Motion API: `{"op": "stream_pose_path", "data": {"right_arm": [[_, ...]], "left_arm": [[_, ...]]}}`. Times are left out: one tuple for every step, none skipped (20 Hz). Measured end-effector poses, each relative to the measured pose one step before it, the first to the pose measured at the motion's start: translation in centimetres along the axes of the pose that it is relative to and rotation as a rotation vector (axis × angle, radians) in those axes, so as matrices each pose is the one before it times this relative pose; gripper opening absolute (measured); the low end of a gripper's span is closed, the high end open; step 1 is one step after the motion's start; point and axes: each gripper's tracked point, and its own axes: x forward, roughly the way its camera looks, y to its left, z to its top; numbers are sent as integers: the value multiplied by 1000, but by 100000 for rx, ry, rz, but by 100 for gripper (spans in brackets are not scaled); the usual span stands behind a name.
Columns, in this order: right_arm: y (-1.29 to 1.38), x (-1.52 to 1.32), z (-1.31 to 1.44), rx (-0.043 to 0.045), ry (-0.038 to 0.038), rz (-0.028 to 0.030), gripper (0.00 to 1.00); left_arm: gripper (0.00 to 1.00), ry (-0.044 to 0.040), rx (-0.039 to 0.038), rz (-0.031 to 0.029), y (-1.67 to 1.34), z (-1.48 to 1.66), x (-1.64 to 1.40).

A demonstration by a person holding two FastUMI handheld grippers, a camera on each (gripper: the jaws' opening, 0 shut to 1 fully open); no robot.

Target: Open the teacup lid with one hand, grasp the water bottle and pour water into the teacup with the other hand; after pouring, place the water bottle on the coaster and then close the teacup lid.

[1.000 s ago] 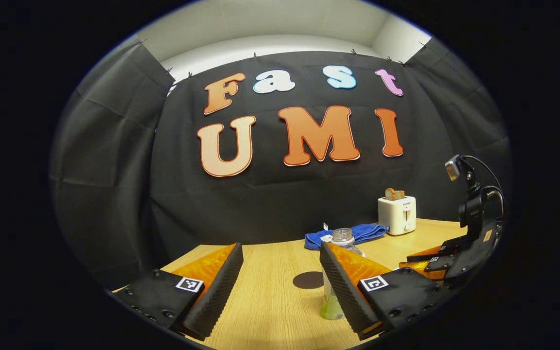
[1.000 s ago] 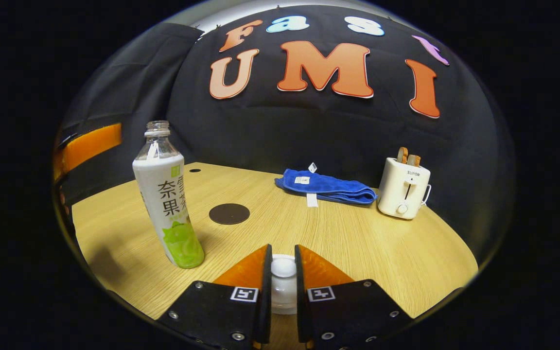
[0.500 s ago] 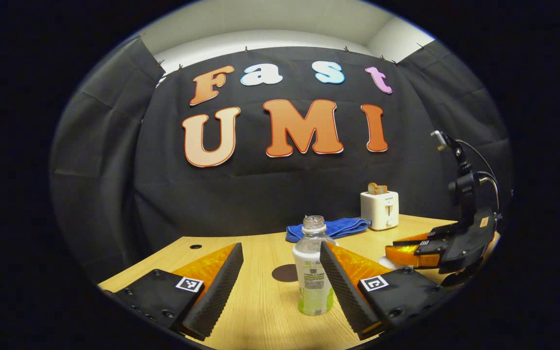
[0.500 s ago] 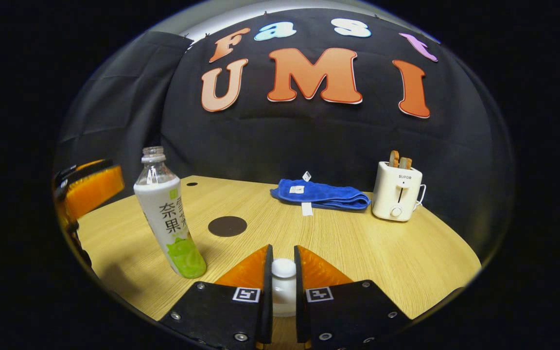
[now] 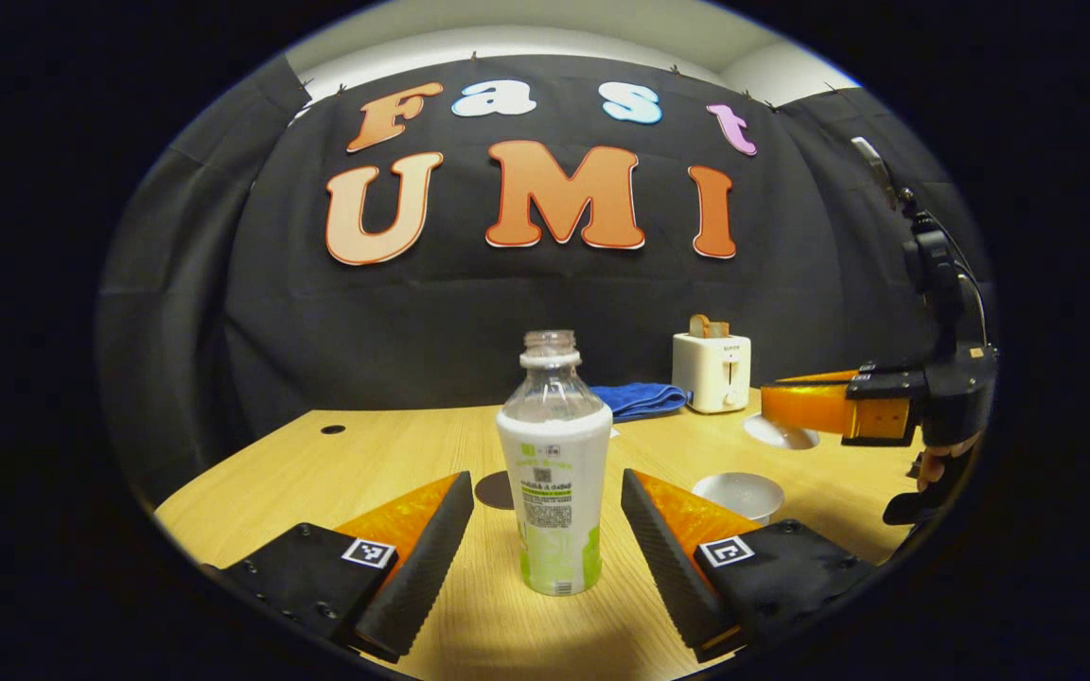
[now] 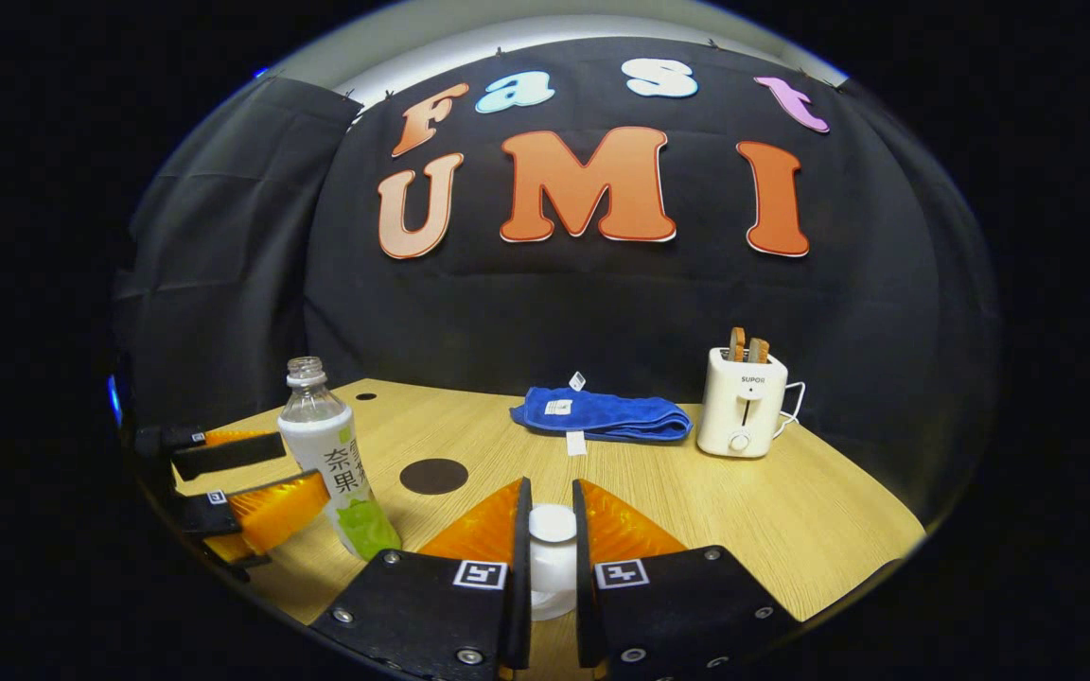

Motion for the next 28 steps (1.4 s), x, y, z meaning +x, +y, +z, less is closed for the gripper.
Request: {"op": "stream_pose_path", "data": {"right_arm": [[-206,-49,12,181,-71,-336,19],[-148,-129,-127,180,63,-287,19],[-283,-87,-3,358,-10,-276,20],[-276,-70,-20,297,22,-373,19],[-137,-91,-67,228,-32,-221,20],[-163,-15,-59,255,42,-217,19],[-186,-83,25,322,-57,-212,20],[-131,22,71,324,-83,-83,19],[-71,-16,8,295,-114,92,19],[-121,-74,23,253,-128,-93,19],[-69,-32,-24,35,-7,193,19],[-234,-43,154,-196,-256,-222,19],[-79,14,-93,-132,-137,87,20],[-115,-43,56,162,-182,-304,19],[15,-1,-1,39,-56,172,19],[-46,-5,57,110,-200,14,20],[-127,-44,-3,-88,81,40,19],[-165,-32,107,-107,-313,-214,20],[-223,-95,148,165,-368,-237,20],[-189,-106,148,403,-414,-150,19],[-216,-105,190,390,-375,-122,19],[-164,-91,107,280,-450,-244,19],[-227,-13,19,132,-435,-505,20],[-189,-158,39,-144,-206,-376,20],[-208,-82,27,-248,-8,-341,19],[-203,-84,-18,-241,76,-258,20],[-254,-186,37,-104,-192,-174,20],[-167,-118,71,65,-249,-83,20]], "left_arm": [[100,835,-57,-46,-189,-631,529],[100,1617,148,-84,-144,-531,332],[100,1562,12,-125,-88,-744,551],[97,2529,-1013,101,-80,-991,538],[97,1821,-3182,-275,-254,-540,243],[96,900,-2511,-801,-265,-321,250],[96,527,-1237,-112,-57,-173,210],[96,214,-28,899,188,46,104],[87,-909,-81,750,116,87,292],[86,-7,-272,-57,-2,77,131],[80,-50,-321,806,246,-19,87],[72,-149,771,143,-82,54,275],[70,243,708,684,156,-88,-130],[67,112,717,584,92,121,-172],[69,257,760,5,-29,-101,179],[69,325,658,630,181,116,-11],[69,304,1136,690,237,127,67],[69,-468,1739,1036,362,493,191],[69,-323,2742,901,162,318,76],[69,-105,4002,989,284,313,-73],[67,360,2973,306,69,132,15],[69,1180,2711,4,84,-71,205],[69,1185,1772,662,220,-93,28],[69,760,1443,383,163,-49,38],[67,437,1539,212,57,25,45],[67,518,2426,539,63,138,116],[67,387,4067,628,146,71,89],[67,45,3712,836,226,198,64]]}}
